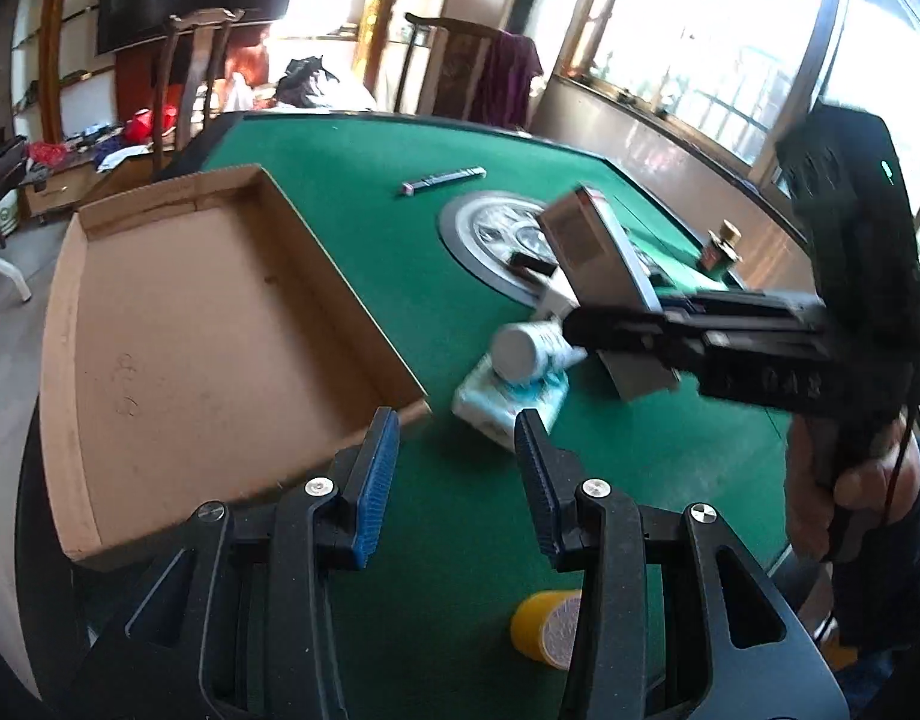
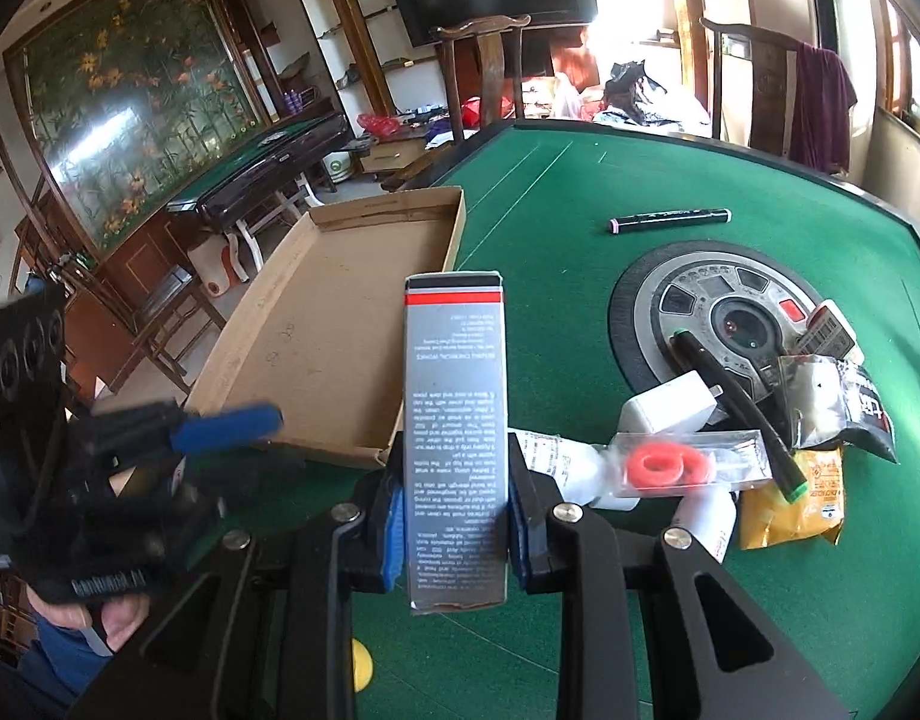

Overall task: Organize objects
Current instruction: 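Carry the yellow jar and grey box over the cardboard tray with both tools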

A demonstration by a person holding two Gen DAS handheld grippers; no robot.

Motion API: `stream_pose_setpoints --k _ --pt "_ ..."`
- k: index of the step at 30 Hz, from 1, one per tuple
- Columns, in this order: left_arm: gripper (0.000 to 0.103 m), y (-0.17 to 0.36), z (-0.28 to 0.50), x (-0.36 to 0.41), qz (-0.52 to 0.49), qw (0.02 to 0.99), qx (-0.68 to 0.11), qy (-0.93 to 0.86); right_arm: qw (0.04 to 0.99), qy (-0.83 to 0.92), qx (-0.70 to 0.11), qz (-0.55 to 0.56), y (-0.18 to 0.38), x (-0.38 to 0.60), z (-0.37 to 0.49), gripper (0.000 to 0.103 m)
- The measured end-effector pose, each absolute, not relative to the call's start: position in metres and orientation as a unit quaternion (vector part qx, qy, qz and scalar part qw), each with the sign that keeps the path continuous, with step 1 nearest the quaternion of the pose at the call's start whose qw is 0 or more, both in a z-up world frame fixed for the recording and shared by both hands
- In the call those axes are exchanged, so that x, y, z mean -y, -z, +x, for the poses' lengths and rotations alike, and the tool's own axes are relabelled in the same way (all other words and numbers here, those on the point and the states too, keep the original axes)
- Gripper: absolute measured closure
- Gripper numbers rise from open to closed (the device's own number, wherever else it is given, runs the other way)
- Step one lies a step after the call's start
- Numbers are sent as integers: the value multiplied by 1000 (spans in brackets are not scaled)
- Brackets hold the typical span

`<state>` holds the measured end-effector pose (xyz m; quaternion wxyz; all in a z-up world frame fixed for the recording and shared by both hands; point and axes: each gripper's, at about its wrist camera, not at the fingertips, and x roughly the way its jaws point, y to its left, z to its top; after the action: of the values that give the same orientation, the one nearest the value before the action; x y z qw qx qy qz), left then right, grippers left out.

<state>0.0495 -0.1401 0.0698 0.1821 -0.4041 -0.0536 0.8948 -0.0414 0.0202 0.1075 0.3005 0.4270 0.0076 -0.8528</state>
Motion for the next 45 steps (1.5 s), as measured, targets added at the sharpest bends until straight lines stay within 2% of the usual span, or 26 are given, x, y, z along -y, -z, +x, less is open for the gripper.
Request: stream_pose_setpoints --k 7,9,13,19,20,31,38,45 --pt "60 -49 106 109 -433 236 -7 -870 298 851 7 433 -96 -44 -28 77" --pt "52 -43 115 99 -436 236 -26 -868 296 853 10 430 -94 -50 -26 77" --pt "49 -26 119 83 -447 217 -53 -866 299 849 16 436 -87 -56 -21 77" --pt "51 -12 102 74 -461 195 -28 -865 303 846 20 438 -81 -59 -18 77" --pt "63 -13 101 74 -462 196 -22 -865 303 846 21 438 -81 -60 -18 77" --pt "63 -48 96 101 -418 174 3 -892 306 849 5 431 -84 -53 -15 77" --pt "63 -86 52 161 -396 129 33 -909 326 846 -22 421 -116 -12 -31 77" --pt "63 -102 -22 204 -415 95 39 -904 334 824 -29 457 -131 65 -99 77"
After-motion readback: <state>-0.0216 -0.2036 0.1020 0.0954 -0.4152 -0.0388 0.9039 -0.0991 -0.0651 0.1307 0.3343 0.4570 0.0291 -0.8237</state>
